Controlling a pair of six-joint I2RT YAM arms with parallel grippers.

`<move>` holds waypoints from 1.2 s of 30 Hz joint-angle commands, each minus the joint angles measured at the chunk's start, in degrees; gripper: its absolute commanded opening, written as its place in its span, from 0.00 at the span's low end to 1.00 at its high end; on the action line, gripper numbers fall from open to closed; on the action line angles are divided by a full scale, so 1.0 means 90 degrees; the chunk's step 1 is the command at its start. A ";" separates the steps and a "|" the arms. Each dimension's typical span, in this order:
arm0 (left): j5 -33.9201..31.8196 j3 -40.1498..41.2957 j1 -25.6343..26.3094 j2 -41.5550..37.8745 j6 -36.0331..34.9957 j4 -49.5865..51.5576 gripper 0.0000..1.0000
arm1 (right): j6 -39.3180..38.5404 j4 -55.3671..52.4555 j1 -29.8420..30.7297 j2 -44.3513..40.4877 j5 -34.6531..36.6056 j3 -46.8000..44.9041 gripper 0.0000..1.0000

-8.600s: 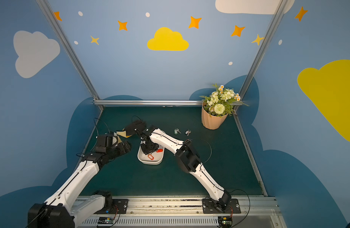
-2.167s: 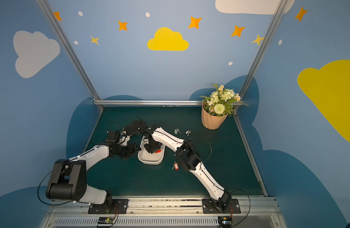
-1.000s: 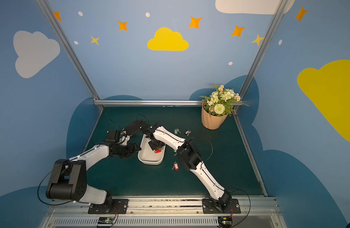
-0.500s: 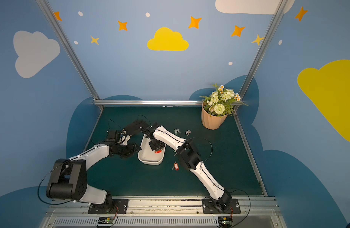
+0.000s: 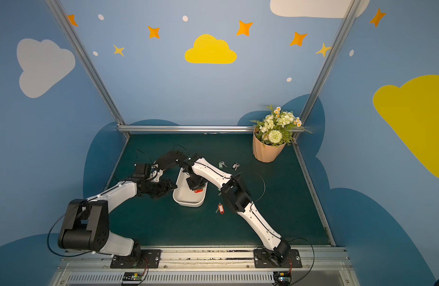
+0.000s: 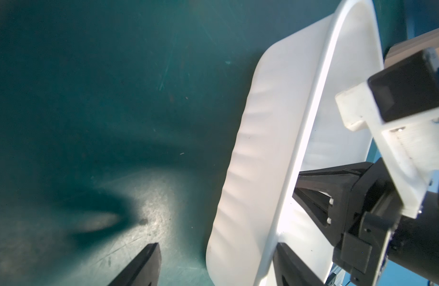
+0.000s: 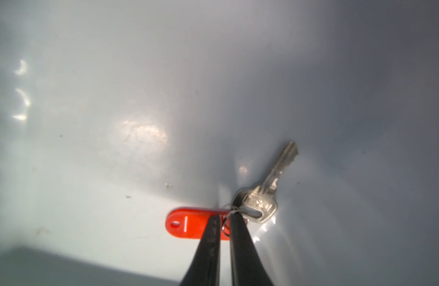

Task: Take the keys out of the storage box
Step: Pick up the key from the storage box, then place the key at the center of the board.

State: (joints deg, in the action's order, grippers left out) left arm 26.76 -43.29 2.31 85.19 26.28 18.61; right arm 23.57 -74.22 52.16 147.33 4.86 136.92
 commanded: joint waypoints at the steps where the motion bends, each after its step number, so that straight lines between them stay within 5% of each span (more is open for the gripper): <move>1: -0.0099 -0.0134 -0.0012 0.0034 -0.0098 0.0162 0.77 | 0.0037 -0.0223 -0.0044 0.0251 -0.0052 0.0029 0.04; 11: -0.0134 -0.0163 -0.0009 -0.0028 -0.0136 0.0206 0.77 | -0.0123 -0.0222 -0.0042 -0.0466 -0.0159 0.0127 0.00; 22: 0.0016 -0.0206 -0.0022 -0.0527 0.0099 0.0057 0.90 | -0.0078 -0.0152 0.0083 -0.2112 -0.0301 -0.0664 0.00; 36: -0.0826 0.0029 -0.0041 -0.2030 0.0560 -0.0299 1.00 | 0.0728 -0.0337 -0.0299 -0.5480 0.0511 -0.3991 0.00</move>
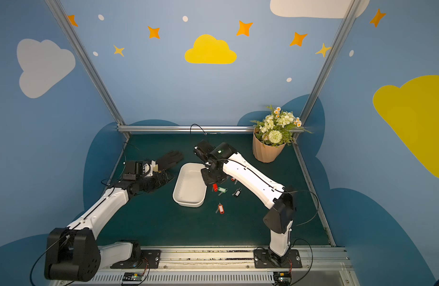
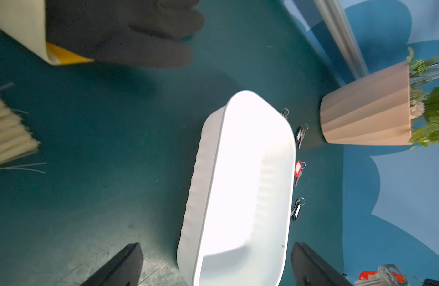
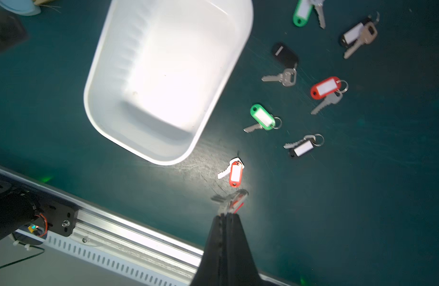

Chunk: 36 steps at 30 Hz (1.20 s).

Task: Take the keys out of the storage box
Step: Place the key at the center of the board.

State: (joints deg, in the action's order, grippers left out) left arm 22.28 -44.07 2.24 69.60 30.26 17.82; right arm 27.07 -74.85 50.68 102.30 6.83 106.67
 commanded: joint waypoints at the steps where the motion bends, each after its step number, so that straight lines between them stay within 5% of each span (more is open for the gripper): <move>1: -0.0432 0.0148 -0.0035 -0.0402 0.0142 -0.0232 1.00 | 0.0399 -0.0266 -0.0181 -0.0656 0.0305 -0.0938 0.00; 8: -0.0944 0.0495 -0.0031 -0.1063 0.0118 -0.0393 1.00 | 0.0655 0.0239 -0.0445 -0.1524 0.0316 -0.3215 0.00; 15: -0.0948 0.0551 -0.0043 -0.1146 0.0101 -0.0184 1.00 | 0.0610 0.1280 -0.0532 -0.1363 0.0189 -0.4545 0.00; 36: -0.0935 0.0508 -0.0042 -0.1106 0.0054 -0.0082 1.00 | 0.0183 0.2480 -0.0528 0.0326 0.0223 -0.4174 0.00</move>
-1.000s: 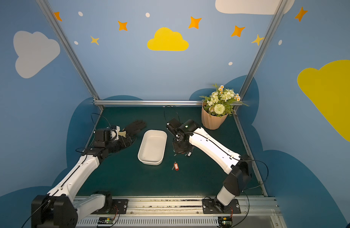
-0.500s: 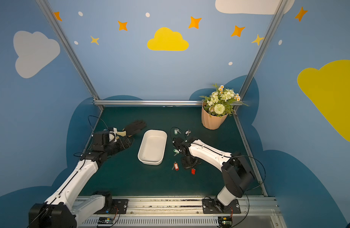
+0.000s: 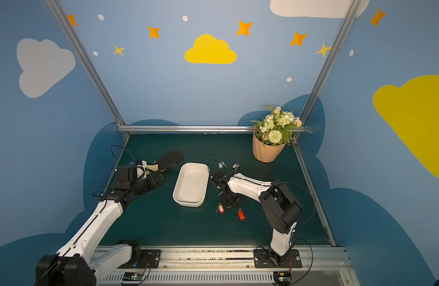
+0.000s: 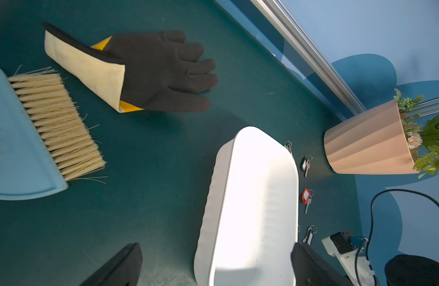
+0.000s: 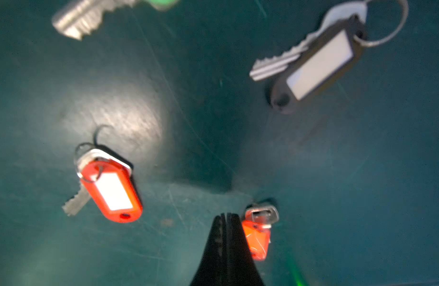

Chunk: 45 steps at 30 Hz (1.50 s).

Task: Take the keys out of the storage box
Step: Place the key at the center of the board, then reset both arms

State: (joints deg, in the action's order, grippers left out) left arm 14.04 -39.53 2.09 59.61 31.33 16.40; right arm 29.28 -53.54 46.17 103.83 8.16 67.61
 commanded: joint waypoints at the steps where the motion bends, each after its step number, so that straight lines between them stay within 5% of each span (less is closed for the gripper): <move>1: -0.0029 0.0015 -0.0017 -0.0005 -0.0072 0.0080 1.00 | -0.0041 0.0168 -0.0025 0.0193 0.0079 0.0162 0.00; 9: -0.0029 -0.0013 -0.0020 -0.0036 -0.0056 0.0117 1.00 | 0.0081 0.0250 -0.0029 0.0052 0.0060 0.0228 0.00; 16: -0.0625 -0.0271 -0.0027 -0.0291 -0.0073 0.0296 1.00 | 0.0081 -0.0240 -0.0120 -0.1121 0.0418 0.0316 0.25; 24: -0.2176 -0.0014 -0.0044 -0.0910 -0.0449 -0.0562 1.00 | -0.0229 -0.0213 -0.0736 -0.2764 0.1440 0.0226 0.43; 33: -0.3953 0.1413 -0.0073 -0.1079 -0.1935 -0.3011 1.00 | -0.0939 0.1567 -0.2368 -0.3653 0.1979 -0.0575 0.96; 41: -0.4047 0.1708 -0.0125 -0.0890 -0.2053 -0.3033 1.00 | -0.1650 0.4065 -0.3665 -0.4670 0.1827 -0.2382 0.99; 45: -0.3927 0.1725 -0.0120 -0.0520 -0.2266 -0.3206 1.00 | -0.1290 0.5249 -0.4217 -0.5115 0.2287 -0.3626 0.98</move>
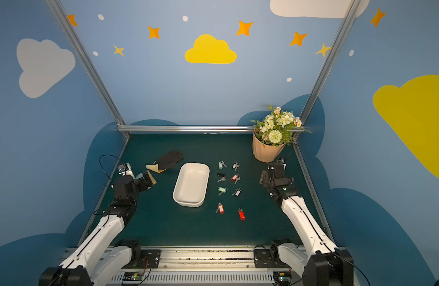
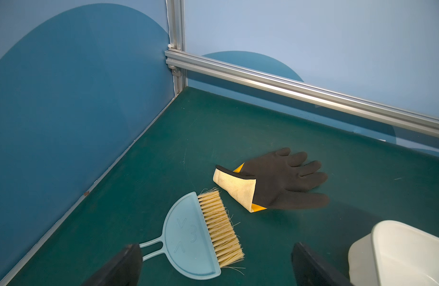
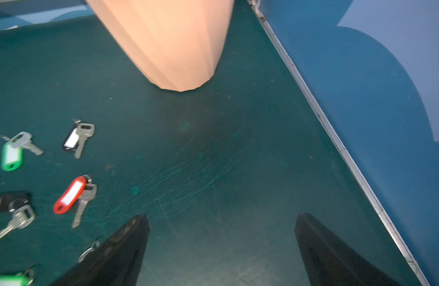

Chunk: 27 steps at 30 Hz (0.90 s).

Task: Take the keys out of the storage box
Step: Reset both arms

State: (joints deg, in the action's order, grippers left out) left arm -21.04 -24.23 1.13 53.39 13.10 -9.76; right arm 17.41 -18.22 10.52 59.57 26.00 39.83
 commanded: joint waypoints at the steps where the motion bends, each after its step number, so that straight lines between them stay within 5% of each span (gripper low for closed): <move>1: -0.0001 0.0050 -0.0018 0.0300 -0.0262 -0.0400 1.00 | 0.0096 0.1708 -0.0426 -0.0236 0.0239 -0.0852 0.99; 9: 0.0311 0.0121 -0.0016 0.1408 -0.0465 -0.1327 1.00 | -0.0365 0.4242 -0.0936 0.0700 -0.0689 -0.1895 0.98; 14: 0.0540 0.0233 -0.0017 0.1904 -0.0677 -0.1882 1.00 | -0.1203 0.4504 -0.0944 0.1765 -0.1236 -0.1293 0.99; 20: 0.0912 0.0318 -0.0017 0.2217 -0.0982 -0.2463 1.00 | -0.1538 0.5927 -0.0622 0.2500 -0.0986 -0.1537 0.98; 24: 0.1123 0.0387 -0.0013 0.2382 -0.1201 -0.2959 1.00 | -0.1779 0.4950 -0.0675 0.2627 -0.1516 -0.0999 0.98; 27: 0.1202 0.0419 -0.0015 0.2508 -0.1288 -0.3266 1.00 | -0.1960 0.6015 -0.0759 0.2762 -0.2029 -0.1505 0.98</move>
State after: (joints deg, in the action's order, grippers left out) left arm -12.32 -20.97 1.13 74.98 3.70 -33.85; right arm 2.52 28.77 4.19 83.57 12.53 28.05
